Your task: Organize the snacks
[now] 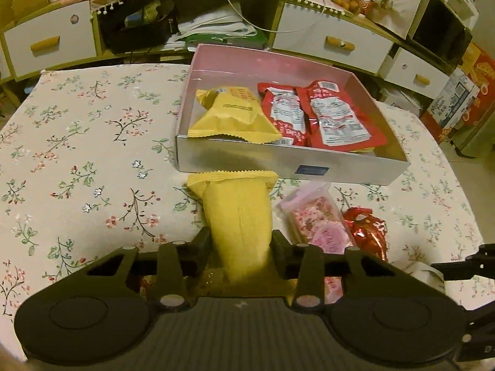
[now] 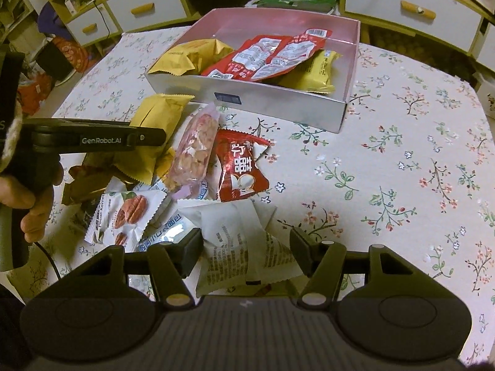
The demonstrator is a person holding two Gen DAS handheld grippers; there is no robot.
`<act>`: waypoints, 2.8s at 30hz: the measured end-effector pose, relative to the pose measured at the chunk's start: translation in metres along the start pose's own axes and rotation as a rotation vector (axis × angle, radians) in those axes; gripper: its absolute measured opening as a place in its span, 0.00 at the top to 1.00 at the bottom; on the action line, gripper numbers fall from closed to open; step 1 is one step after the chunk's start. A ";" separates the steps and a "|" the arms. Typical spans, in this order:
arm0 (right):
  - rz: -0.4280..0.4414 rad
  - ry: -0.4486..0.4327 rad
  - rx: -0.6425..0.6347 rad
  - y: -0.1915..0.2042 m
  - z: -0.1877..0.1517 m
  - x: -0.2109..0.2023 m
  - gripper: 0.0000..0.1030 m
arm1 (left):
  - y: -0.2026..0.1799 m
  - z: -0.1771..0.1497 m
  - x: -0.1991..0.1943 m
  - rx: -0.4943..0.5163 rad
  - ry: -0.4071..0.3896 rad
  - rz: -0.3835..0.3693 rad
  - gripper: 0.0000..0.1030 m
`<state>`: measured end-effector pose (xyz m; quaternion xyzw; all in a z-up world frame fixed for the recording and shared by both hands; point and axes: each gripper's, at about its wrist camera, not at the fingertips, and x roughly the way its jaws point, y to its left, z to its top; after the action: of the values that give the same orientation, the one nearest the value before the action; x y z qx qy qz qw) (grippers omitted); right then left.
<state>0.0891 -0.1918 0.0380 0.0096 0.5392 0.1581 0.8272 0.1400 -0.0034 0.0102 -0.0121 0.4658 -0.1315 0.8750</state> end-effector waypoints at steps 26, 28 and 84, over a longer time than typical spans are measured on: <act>-0.004 -0.116 0.107 -0.023 0.013 -0.026 0.64 | -0.015 0.010 -0.030 -0.037 -0.072 -0.162 0.60; -0.008 -0.130 0.117 -0.024 0.016 -0.027 0.64 | -0.016 0.013 -0.029 -0.046 -0.085 -0.173 0.60; 0.036 -0.315 0.250 -0.026 0.062 -0.052 0.55 | 0.030 0.038 -0.064 -0.141 -0.119 -0.091 0.35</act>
<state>0.1322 -0.2205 0.1051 0.1467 0.4183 0.1011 0.8907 0.1441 0.0375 0.0795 -0.1028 0.4200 -0.1371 0.8912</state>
